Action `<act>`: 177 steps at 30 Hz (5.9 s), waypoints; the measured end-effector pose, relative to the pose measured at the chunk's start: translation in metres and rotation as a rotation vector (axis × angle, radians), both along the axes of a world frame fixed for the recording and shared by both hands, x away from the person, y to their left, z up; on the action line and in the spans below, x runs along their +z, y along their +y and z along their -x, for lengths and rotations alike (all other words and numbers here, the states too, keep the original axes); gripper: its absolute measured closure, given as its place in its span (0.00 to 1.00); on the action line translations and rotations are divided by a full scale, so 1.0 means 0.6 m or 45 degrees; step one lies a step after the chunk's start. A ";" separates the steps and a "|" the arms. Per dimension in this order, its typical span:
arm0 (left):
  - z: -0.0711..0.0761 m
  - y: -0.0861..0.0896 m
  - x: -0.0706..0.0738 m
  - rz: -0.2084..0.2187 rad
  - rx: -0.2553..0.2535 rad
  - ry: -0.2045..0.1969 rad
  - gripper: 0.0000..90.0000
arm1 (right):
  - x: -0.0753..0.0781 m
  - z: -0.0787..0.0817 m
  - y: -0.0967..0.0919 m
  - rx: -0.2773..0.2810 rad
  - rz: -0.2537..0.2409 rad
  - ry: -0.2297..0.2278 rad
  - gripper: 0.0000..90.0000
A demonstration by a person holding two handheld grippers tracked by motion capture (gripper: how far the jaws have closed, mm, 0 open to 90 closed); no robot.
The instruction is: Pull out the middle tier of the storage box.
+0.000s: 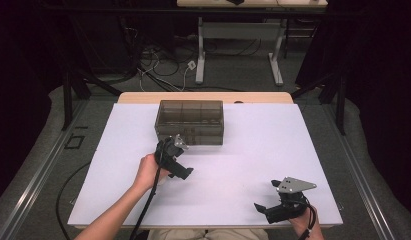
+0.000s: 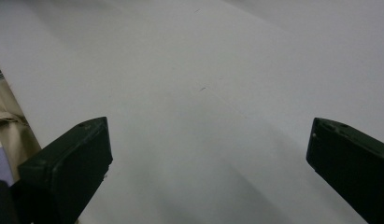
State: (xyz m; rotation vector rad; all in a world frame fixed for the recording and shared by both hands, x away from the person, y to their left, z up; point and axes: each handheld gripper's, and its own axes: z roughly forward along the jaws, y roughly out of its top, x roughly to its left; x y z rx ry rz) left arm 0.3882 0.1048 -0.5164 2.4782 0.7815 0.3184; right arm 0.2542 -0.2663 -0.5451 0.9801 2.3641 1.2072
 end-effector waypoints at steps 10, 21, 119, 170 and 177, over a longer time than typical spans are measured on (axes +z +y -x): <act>-0.001 0.015 0.003 0.017 -0.027 -0.072 0.05 | -0.001 0.000 0.001 0.001 -0.004 0.003 0.00; -0.004 0.052 0.005 0.163 -0.030 -0.091 0.04 | 0.000 -0.001 0.000 0.011 0.006 0.012 0.00; -0.068 0.081 -0.002 0.189 0.031 -0.403 0.80 | -0.001 -0.001 -0.001 0.014 -0.009 -0.001 0.00; -0.049 0.087 0.000 0.174 -0.035 -0.370 0.81 | -0.001 -0.001 -0.003 0.014 -0.020 0.003 0.00; -0.046 0.087 0.002 0.171 -0.039 -0.357 0.81 | -0.001 0.000 -0.004 0.009 -0.019 0.003 0.00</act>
